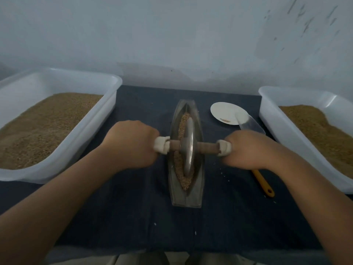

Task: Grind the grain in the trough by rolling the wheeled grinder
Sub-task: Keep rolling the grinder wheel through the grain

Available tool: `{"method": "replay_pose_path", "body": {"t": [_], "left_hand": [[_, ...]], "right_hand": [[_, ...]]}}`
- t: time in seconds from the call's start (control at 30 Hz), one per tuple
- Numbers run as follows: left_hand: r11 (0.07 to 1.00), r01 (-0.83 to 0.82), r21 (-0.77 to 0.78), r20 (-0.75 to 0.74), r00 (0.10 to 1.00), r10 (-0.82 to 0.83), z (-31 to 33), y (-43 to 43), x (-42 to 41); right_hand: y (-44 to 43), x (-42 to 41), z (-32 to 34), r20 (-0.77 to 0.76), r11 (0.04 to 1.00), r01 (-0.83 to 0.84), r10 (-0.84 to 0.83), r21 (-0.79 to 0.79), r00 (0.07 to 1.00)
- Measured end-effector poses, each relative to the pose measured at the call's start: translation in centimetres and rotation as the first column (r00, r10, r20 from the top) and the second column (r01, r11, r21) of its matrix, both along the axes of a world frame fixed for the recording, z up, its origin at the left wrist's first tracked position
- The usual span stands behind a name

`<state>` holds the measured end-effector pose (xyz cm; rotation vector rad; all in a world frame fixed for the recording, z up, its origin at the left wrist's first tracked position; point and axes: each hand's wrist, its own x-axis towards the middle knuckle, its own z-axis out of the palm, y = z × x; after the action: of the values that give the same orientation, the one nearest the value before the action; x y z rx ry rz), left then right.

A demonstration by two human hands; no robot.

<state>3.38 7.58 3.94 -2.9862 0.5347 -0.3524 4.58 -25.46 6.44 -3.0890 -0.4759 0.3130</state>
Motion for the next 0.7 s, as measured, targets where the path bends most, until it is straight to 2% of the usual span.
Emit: {"method": "replay_pose_path", "body": {"t": [0.03,0.1,0.2,0.3,0.4,0.53,0.63,0.7], "left_hand": [[1.0,0.011,0.009,0.006,1.0,-0.011,0.0,0.1,-0.1],[0.999,-0.011,0.031,-0.007,1.0,0.012,0.4,-0.4,0.9],[0.996,-0.089,0.024,-0.012,0.996,0.089,1.2,-2.0,5.1],[0.991,-0.132,-0.004,-0.037,0.991,0.132,2.3,-2.9,8.8],[0.994,-0.113,-0.001,-0.054,0.992,0.113,2.7,-3.0,8.8],[0.999,-0.034,0.027,0.001,0.999,0.034,1.4,-1.6,3.3],[0.999,0.045,0.028,0.077,0.996,-0.047,0.2,-0.1,-0.7],[0.998,0.052,0.021,0.091,0.994,-0.054,-0.1,0.2,-0.9]], "right_hand": [[-0.1,-0.2,-0.2,-0.006,1.0,0.01,-0.01,0.015,1.0],[0.2,0.7,-1.1,0.132,0.999,0.044,-0.042,-0.008,0.99],[1.3,3.7,-2.5,0.433,0.986,0.166,-0.154,0.01,0.888],[2.2,6.3,-2.4,0.526,0.974,0.207,-0.222,0.088,0.821],[2.5,6.4,-1.5,0.484,0.982,0.167,-0.188,0.086,0.854],[0.4,2.5,-1.8,0.294,0.997,0.076,-0.079,0.021,0.952],[-0.5,-0.6,-1.2,0.182,1.0,-0.006,0.002,0.023,0.983],[-0.3,-0.6,-1.4,0.173,1.0,0.004,-0.003,-0.004,0.985]]}}
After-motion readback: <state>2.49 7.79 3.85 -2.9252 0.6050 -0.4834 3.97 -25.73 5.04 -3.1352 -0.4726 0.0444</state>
